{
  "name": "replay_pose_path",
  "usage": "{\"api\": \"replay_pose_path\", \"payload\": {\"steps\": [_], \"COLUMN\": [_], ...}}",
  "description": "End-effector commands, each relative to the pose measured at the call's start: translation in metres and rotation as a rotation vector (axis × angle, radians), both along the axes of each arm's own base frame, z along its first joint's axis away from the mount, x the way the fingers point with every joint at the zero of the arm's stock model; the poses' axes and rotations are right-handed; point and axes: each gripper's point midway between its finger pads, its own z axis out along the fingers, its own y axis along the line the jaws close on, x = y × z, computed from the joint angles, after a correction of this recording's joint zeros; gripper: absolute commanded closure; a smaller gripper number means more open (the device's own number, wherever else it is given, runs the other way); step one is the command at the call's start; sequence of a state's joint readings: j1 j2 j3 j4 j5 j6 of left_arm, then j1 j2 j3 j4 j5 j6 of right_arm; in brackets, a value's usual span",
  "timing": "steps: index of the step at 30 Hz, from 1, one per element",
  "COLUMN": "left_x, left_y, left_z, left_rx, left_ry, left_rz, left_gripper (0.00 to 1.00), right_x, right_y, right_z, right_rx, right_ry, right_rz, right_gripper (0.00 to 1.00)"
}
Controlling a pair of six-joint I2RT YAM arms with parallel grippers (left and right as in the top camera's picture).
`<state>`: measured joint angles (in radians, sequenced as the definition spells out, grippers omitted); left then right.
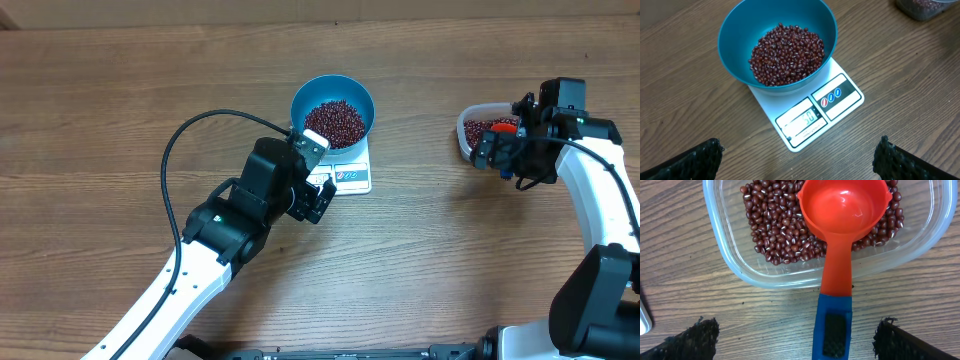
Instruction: Scoop item into bowl and weigh 150g on scale
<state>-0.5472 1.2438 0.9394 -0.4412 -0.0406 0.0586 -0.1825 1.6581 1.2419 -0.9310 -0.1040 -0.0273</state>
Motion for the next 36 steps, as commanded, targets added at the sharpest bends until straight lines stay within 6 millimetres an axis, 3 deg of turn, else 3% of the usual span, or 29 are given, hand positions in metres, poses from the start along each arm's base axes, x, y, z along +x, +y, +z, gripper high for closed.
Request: {"api": "replay_pose_path", "payload": {"steps": [1, 36], "left_x": [0.0044, 0.0002], "left_y": [-0.0025, -0.0014], "left_z": [0.0126, 0.0081], "left_rx": [-0.011, -0.009], "left_ry": [-0.027, 0.001], "left_rz": [-0.011, -0.007], "left_gripper": [0.0, 0.01], "right_x": [0.0085, 0.0085], "right_y": [-0.0036, -0.0036], "right_z": [0.0075, 0.0075], "right_rx": [-0.013, -0.013], "right_ry": [-0.028, -0.028], "right_rz": [0.002, 0.002], "right_gripper": [0.0, 0.0]}}
